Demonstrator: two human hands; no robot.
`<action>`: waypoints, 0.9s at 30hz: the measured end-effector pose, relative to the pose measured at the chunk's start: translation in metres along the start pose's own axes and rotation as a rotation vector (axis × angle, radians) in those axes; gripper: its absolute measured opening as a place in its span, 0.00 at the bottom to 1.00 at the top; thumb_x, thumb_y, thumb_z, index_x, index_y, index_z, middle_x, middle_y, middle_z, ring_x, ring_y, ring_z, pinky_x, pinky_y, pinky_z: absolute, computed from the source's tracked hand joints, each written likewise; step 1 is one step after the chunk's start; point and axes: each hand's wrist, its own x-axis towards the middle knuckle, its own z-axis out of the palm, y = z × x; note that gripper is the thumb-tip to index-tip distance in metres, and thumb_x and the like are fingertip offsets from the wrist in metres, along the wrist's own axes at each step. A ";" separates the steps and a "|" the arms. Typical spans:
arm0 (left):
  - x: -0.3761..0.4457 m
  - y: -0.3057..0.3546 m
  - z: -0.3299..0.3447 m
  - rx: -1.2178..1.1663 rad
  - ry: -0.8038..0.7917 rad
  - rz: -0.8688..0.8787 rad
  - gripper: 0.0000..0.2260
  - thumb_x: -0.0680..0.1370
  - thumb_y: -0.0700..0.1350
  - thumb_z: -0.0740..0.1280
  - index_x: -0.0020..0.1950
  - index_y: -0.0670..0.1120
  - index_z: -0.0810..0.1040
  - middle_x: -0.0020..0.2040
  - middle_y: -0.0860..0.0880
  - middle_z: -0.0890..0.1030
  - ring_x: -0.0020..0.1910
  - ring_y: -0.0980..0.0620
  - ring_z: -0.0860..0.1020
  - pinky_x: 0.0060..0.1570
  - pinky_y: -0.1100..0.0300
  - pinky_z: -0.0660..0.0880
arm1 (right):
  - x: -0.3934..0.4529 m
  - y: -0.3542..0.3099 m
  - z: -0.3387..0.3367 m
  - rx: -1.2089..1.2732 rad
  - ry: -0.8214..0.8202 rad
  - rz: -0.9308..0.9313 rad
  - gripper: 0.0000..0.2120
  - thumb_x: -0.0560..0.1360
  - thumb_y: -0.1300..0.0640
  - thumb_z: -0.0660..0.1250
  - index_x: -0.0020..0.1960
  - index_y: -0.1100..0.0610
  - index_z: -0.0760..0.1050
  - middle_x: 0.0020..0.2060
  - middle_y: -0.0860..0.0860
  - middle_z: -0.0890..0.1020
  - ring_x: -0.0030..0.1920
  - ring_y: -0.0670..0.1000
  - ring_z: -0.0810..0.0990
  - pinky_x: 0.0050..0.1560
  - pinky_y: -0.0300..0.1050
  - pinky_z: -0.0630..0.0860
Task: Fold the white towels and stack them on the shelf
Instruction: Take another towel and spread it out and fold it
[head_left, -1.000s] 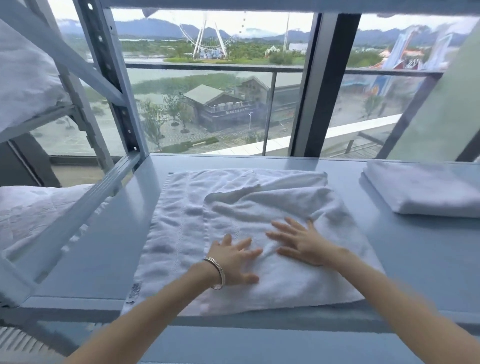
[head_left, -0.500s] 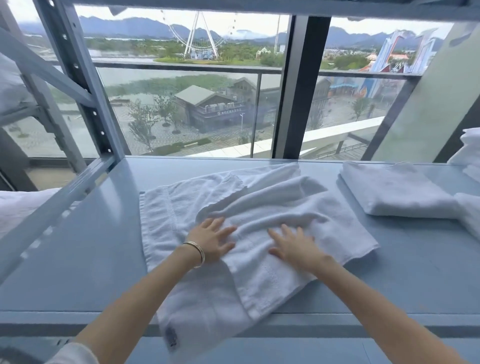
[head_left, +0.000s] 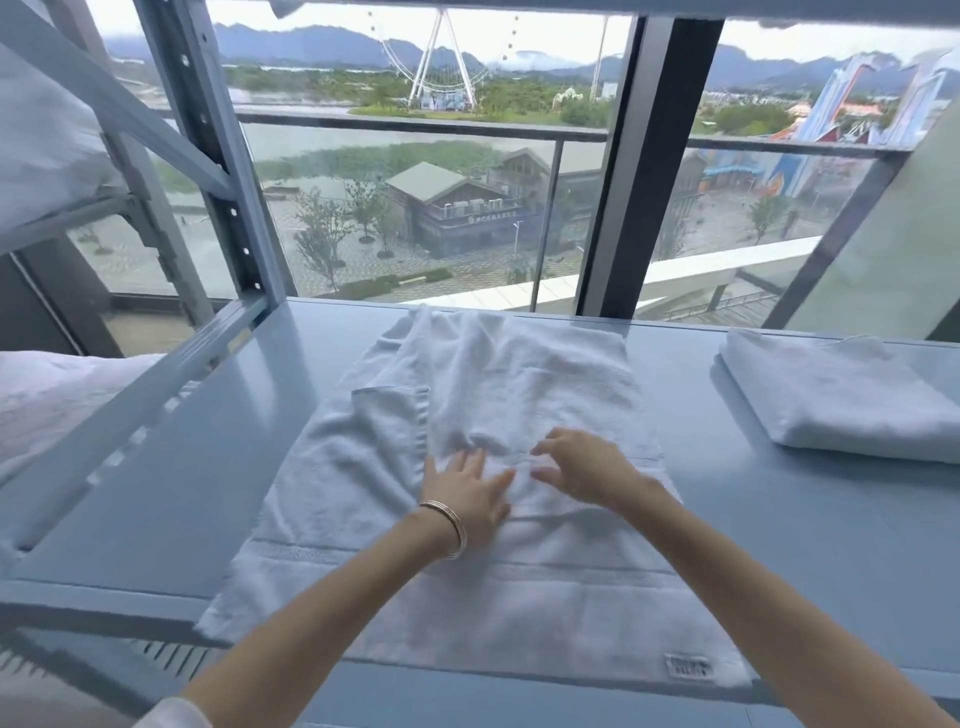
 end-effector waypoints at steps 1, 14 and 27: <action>0.007 -0.004 0.004 -0.023 -0.025 -0.010 0.23 0.80 0.58 0.50 0.75 0.59 0.52 0.77 0.45 0.50 0.76 0.45 0.48 0.70 0.37 0.47 | -0.015 0.002 0.003 0.036 -0.076 -0.017 0.23 0.75 0.42 0.62 0.67 0.50 0.70 0.66 0.52 0.70 0.66 0.55 0.69 0.63 0.52 0.70; 0.046 -0.056 -0.032 -0.144 -0.022 0.295 0.25 0.74 0.54 0.68 0.70 0.52 0.69 0.66 0.47 0.71 0.66 0.48 0.69 0.63 0.57 0.65 | -0.013 0.066 0.003 -0.188 0.144 0.057 0.20 0.74 0.66 0.58 0.63 0.53 0.73 0.59 0.52 0.75 0.59 0.55 0.74 0.52 0.48 0.74; 0.019 0.029 -0.007 -0.188 0.567 0.424 0.16 0.59 0.40 0.70 0.46 0.50 0.80 0.42 0.51 0.81 0.39 0.47 0.81 0.37 0.60 0.76 | -0.128 0.029 0.014 -0.044 0.926 -0.131 0.12 0.62 0.70 0.70 0.39 0.55 0.79 0.37 0.46 0.80 0.40 0.51 0.75 0.37 0.44 0.75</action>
